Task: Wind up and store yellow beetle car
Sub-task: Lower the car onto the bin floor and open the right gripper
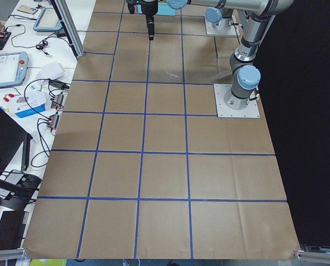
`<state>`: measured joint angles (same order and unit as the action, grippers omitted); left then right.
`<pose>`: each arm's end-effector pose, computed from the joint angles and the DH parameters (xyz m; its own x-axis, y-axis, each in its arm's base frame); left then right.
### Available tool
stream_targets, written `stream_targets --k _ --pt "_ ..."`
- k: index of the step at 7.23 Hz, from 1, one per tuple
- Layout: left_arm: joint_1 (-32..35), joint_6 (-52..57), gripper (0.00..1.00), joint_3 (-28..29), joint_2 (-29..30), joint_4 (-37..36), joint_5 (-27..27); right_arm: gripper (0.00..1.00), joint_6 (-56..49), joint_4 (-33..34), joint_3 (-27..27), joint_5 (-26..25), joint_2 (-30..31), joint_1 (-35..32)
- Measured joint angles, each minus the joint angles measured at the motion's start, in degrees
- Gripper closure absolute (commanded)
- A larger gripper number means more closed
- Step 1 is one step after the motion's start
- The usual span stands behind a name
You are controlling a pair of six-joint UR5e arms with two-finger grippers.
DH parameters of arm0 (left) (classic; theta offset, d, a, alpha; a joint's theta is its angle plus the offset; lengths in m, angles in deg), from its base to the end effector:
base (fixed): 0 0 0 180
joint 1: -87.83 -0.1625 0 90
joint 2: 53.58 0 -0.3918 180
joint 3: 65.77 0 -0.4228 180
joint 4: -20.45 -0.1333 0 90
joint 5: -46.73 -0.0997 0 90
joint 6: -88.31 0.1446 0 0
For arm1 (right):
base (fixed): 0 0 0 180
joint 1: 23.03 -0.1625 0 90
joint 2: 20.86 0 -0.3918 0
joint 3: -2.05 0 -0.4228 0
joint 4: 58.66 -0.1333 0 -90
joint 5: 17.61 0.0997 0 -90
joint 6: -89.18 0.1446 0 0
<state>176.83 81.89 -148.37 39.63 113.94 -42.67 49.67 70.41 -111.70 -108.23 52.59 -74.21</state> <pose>-0.1253 -0.5473 0.4412 -0.9916 -0.1290 0.0118 -0.1291 0.9916 -0.0110 -0.2300 -0.4960 0.1179 -0.9999 -0.0121 -0.0053 -0.0122 0.9997 0.0234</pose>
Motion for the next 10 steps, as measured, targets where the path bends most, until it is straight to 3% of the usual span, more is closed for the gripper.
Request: stream_targets --k 5,10 --pt "0.0 0.0 0.00 -0.1 -0.5 -1.4 0.1 0.00 1.0 -2.1 1.9 0.0 0.2 -0.2" --pt "0.0 0.0 0.00 -0.2 -0.5 -1.7 0.0 0.00 2.5 -33.1 18.9 0.0 8.9 -3.2"
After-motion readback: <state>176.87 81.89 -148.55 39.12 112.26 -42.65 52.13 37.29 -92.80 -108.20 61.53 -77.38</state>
